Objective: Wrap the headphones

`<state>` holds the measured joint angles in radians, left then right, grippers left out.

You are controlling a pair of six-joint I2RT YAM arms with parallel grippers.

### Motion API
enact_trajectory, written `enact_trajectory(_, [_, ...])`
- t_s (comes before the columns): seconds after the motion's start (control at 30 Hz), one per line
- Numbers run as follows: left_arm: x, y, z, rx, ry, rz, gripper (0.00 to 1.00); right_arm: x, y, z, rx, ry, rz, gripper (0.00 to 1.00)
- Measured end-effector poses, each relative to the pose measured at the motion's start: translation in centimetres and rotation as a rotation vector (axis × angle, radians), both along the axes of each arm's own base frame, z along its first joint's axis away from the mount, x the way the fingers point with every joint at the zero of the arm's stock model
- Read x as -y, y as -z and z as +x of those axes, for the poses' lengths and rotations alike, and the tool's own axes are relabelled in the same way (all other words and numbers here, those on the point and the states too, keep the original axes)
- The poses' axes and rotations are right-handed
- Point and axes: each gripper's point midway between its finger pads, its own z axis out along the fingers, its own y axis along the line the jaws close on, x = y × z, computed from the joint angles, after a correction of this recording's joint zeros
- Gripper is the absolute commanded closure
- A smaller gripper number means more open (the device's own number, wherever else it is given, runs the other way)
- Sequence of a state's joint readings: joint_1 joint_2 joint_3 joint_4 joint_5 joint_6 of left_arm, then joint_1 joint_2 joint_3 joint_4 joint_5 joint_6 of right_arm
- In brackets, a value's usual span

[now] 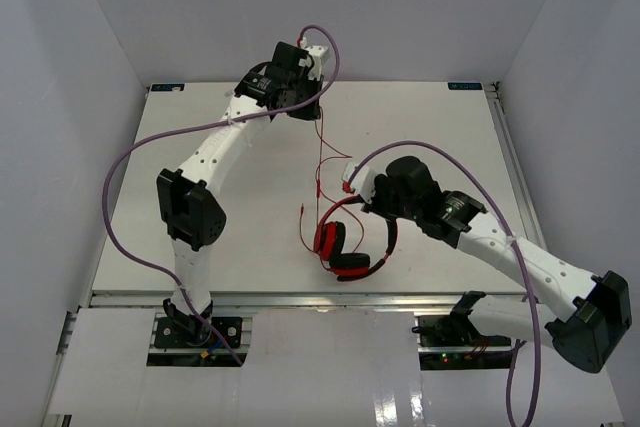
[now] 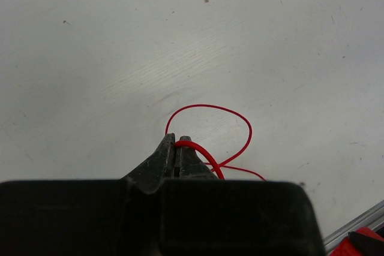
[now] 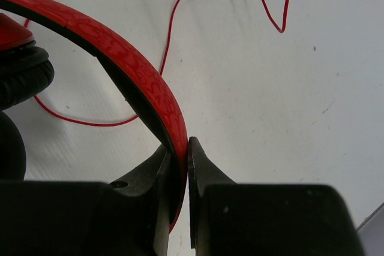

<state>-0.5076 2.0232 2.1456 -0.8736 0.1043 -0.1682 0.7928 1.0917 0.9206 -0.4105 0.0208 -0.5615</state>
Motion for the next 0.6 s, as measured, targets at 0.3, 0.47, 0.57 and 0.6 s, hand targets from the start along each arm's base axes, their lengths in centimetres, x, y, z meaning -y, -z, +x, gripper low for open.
enact_trajectory(0.3, [-0.4, 0.6, 0.3, -0.004, -0.023, 0.025, 1.00, 1.9, 3.0, 3.2, -0.016, 0.253, -0.107, 0.92])
enact_trajectory(0.47, [-1.3, -1.0, 0.5, 0.037, -0.057, 0.039, 1.00, 4.0, 2.7, 4.8, 0.019, 0.377, -0.125, 0.92])
enact_trajectory(0.57, [-1.7, -3.1, 0.5, 0.087, -0.078, 0.031, 1.00, 5.1, 2.4, 5.6, 0.034, 0.427, -0.129, 0.92])
enact_trajectory(0.6, [-1.7, -4.1, 0.4, 0.107, -0.083, 0.025, 1.00, 5.5, 2.3, 5.8, 0.038, 0.441, -0.130, 0.92])
